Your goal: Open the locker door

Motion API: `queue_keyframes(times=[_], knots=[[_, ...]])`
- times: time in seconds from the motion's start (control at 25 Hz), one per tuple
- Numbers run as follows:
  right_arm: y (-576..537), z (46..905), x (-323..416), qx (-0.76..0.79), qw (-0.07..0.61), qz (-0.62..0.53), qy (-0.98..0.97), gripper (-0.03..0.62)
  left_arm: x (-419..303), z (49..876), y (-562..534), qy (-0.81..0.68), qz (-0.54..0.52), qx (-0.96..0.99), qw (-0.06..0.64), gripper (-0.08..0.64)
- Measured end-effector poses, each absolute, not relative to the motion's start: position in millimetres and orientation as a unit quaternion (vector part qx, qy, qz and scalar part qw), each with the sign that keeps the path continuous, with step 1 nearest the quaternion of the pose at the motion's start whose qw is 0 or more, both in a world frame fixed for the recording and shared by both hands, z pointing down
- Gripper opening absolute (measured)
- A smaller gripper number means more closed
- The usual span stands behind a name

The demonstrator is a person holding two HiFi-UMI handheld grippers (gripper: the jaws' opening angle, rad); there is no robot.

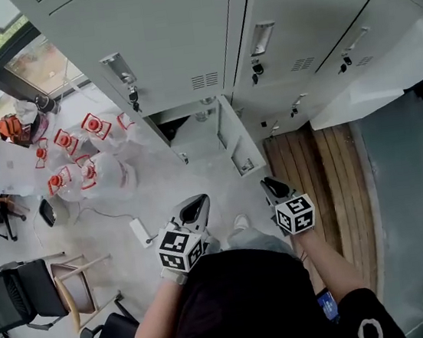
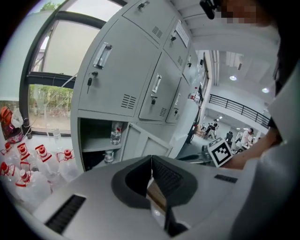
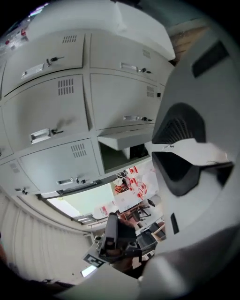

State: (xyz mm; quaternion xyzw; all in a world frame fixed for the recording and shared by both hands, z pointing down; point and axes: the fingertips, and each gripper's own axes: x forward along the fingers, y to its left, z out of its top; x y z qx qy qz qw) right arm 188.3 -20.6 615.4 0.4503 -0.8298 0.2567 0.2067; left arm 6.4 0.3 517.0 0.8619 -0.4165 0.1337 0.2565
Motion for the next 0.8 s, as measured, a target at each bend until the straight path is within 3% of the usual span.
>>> queue_keyframes(times=[0.28,0.8], knots=[[-17,497,170,0.444,0.121,0.233,-0.856,0.063,10,445,-9,-0.388,0.094,0.892,0.215,0.023],[2,365,133,0.431,0.039,0.158,-0.888,0.063,8,332,1,-0.374,0.021,0.918,0.126,0.023]])
